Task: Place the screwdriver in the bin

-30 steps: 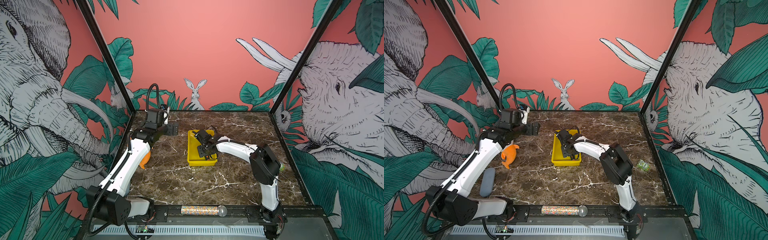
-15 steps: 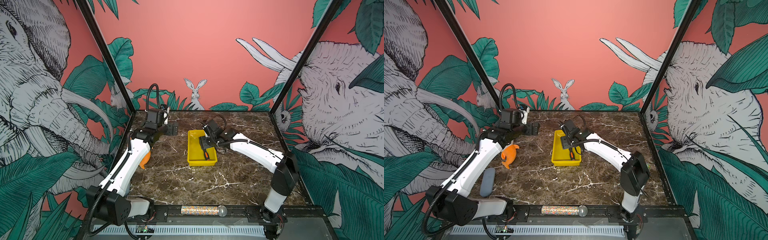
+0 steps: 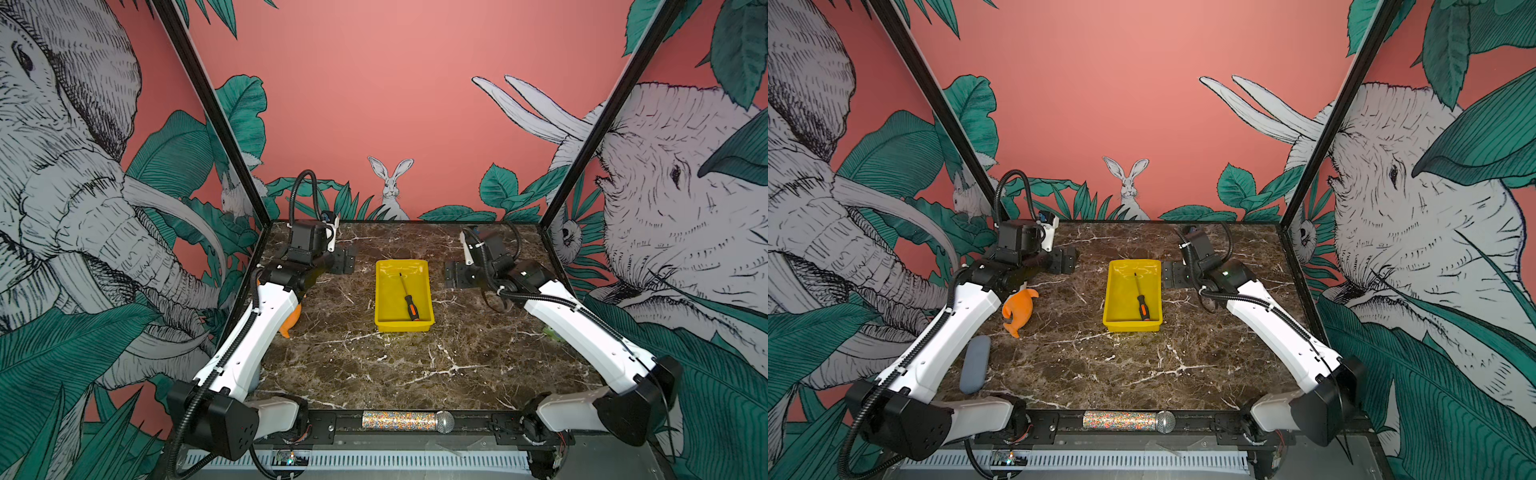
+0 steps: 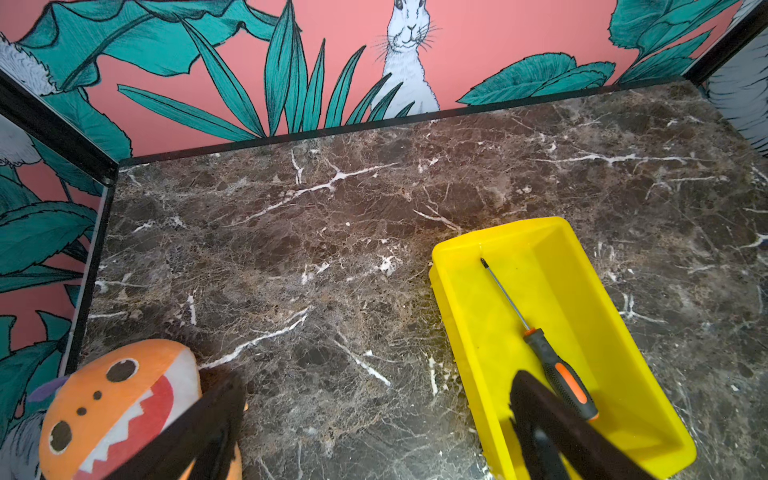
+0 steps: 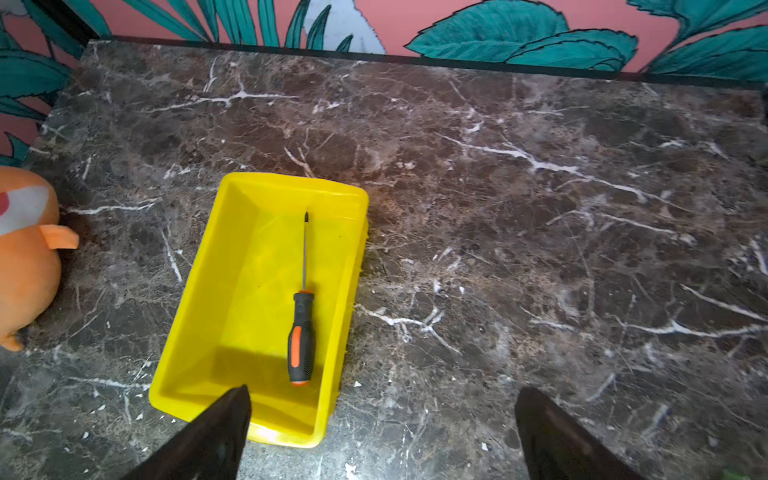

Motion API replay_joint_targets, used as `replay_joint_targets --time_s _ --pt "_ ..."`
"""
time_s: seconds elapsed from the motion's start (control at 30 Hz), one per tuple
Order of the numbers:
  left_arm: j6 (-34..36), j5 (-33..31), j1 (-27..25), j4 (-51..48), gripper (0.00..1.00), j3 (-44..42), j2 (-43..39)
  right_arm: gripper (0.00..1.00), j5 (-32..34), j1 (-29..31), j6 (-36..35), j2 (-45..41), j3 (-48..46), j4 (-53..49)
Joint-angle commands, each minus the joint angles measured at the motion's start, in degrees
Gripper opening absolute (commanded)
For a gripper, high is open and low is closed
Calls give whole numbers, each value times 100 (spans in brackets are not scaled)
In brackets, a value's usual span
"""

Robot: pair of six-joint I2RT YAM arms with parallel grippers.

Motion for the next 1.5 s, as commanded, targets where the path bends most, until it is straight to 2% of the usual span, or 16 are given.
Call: replay_joint_targets --time_s 0.0,0.13,0.2,0.27,0.37,0.43,0.57,0.67,0.83,0.93,1.0,1.1,1.27,1.43,1.47 --pt "167 26 -1 514 100 -500 -323 99 157 -232 -191 -373 -300 -54" --pt "397 -411 -11 1710 100 -1514 -818 99 203 -642 -454 -736 -831 280" --pt "783 -743 -11 2465 100 -2281 -1116 99 614 -847 -647 -843 -1303 689" --pt "744 -1292 -2 3060 100 -2955 -1389 99 958 -1023 -887 -864 -1733 1097" --pt "897 -1487 -4 4009 100 -3888 -1748 99 1007 -1262 -1214 -823 -2206 1565" --pt "903 -1577 0 4366 100 -4256 -1937 99 999 -1352 -1305 -732 -2318 1691" --pt "1390 -1931 27 4556 100 -4540 -2083 99 894 -1573 -1476 -475 -2429 1957" --pt "1421 -2018 252 4942 100 -4754 -1877 99 845 -1843 -1678 -246 -2463 2109" --pt "1087 -1607 873 6215 100 -5246 -1169 99 790 -2121 -2046 -162 -2791 2849" --pt "1271 -1732 937 6811 100 -5327 -614 99 708 -2176 -2322 -323 -3289 3674" --pt "1365 -1704 949 7183 100 -5318 -211 99 530 -2184 -3013 -417 -3844 4617" --pt "1377 -1591 958 7759 100 -5352 343 99 727 -2200 -3275 -450 -4591 5955" --pt "1371 -1417 1002 8251 100 -5296 877 99 685 -2329 -3088 34 -5182 7649" --pt "1436 -1111 1056 9066 100 -5324 1568 99 560 -2461 -3075 879 -5317 8843" --pt "1383 -1113 1076 9004 100 -5335 1585 99 673 -2472 -2985 847 -5325 8761"
